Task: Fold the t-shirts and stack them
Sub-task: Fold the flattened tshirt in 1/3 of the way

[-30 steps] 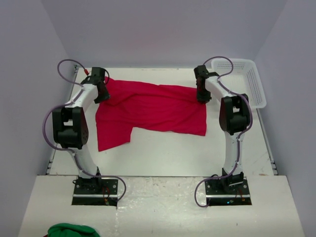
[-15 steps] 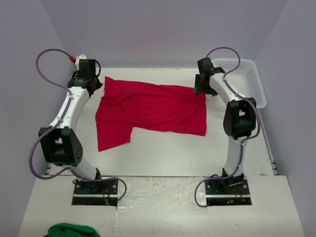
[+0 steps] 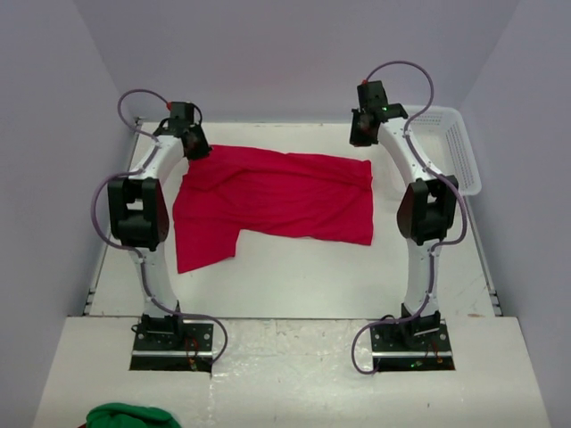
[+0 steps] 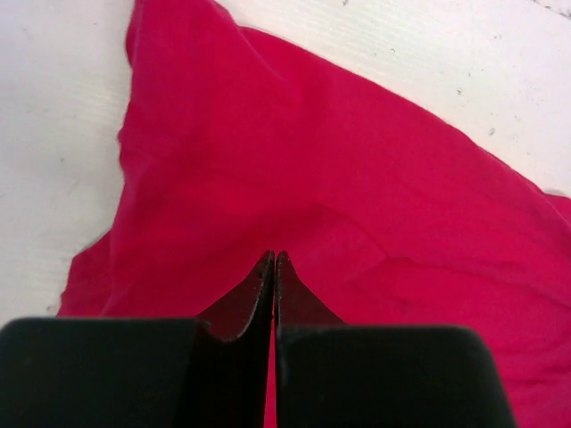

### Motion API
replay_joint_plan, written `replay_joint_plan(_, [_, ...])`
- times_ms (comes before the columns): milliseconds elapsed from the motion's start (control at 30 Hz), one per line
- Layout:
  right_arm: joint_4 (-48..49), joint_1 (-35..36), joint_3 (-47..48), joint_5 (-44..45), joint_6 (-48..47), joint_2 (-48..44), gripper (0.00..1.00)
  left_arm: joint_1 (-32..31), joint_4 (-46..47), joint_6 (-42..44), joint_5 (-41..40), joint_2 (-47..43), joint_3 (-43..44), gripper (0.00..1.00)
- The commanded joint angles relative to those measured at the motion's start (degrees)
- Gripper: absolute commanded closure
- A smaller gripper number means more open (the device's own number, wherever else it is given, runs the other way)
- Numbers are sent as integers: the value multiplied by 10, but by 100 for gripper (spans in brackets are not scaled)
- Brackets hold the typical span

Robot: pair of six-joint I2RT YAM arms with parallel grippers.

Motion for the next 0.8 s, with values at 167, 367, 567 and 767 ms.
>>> replay_joint_plan(167, [-15, 2, 26, -43, -11, 50, 100, -3, 0, 6, 22, 55, 86, 100])
replay_joint_plan(367, [33, 8, -72, -82, -7, -6, 100, -6, 8, 3, 13, 30, 50, 100])
replay_joint_plan(567, [28, 25, -95, -91, -9, -19, 100, -9, -23, 41, -50, 26, 84, 100])
replay_joint_plan(767, [31, 26, -92, -85, -15, -33, 100, -9, -44, 65, -73, 35, 114, 100])
